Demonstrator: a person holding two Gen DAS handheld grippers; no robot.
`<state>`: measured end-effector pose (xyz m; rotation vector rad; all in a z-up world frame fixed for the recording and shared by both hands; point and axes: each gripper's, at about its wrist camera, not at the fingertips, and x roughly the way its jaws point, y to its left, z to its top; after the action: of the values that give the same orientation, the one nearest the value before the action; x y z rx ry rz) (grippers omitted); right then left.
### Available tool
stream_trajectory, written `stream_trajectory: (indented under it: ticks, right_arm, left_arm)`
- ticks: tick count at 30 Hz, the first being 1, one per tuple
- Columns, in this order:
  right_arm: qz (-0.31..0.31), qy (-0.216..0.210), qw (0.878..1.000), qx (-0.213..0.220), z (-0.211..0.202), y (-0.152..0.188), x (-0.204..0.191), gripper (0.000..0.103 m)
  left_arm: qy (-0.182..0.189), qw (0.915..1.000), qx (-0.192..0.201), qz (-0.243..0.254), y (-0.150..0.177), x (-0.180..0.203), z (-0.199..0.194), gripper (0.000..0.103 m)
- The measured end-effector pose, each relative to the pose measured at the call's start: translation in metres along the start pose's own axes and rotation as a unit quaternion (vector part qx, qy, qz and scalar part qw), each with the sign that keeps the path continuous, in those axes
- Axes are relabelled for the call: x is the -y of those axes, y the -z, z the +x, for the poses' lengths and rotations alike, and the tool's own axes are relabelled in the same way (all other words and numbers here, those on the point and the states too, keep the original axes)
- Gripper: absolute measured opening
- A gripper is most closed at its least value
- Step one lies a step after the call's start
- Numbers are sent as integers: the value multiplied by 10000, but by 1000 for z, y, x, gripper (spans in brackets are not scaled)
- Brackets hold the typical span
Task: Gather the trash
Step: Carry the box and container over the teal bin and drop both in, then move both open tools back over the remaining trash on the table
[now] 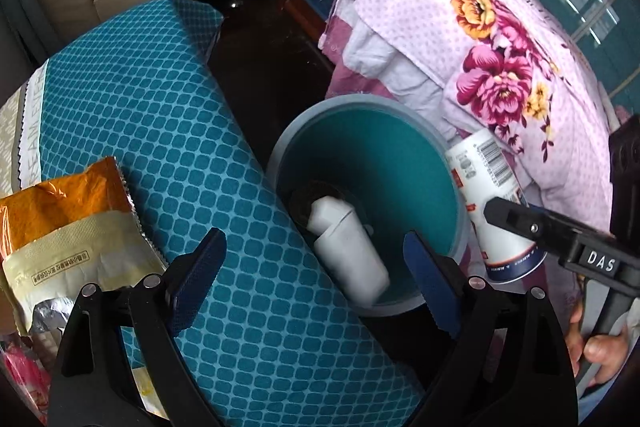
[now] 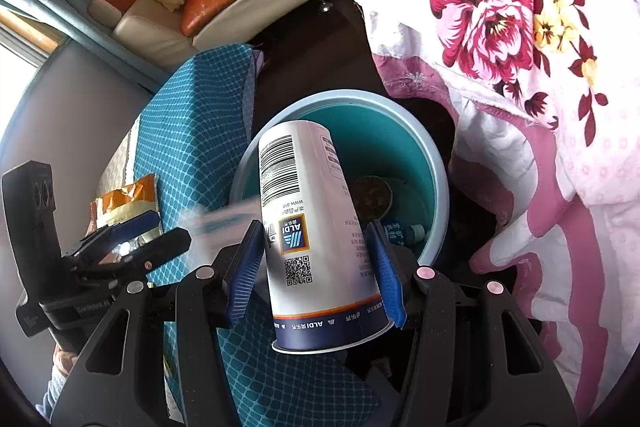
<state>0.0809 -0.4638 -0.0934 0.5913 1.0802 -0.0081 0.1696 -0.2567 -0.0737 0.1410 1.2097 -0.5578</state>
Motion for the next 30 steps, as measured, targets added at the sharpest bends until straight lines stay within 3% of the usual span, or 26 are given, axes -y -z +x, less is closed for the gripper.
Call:
stream_trajectory:
  ticks: [14, 16, 17, 30]
  right_arm:
    - [-38, 75, 9999, -130, 14, -6, -4, 52]
    - [-1, 62, 9998, -196, 16, -6, -3, 68]
    - [16, 82, 9997, -208, 16, -6, -4, 72]
    - [-223, 164, 9990, -344, 7, 16, -36, 79]
  left_arm:
    - [54, 9998, -50, -162, 19, -15, -9, 92]
    - [120, 9998, -53, -156, 23, -15, -12, 92]
    - [144, 9998, -57, -158, 25, -15, -13, 92]
    - [218, 9993, -41, -309, 75, -41, -49, 92]
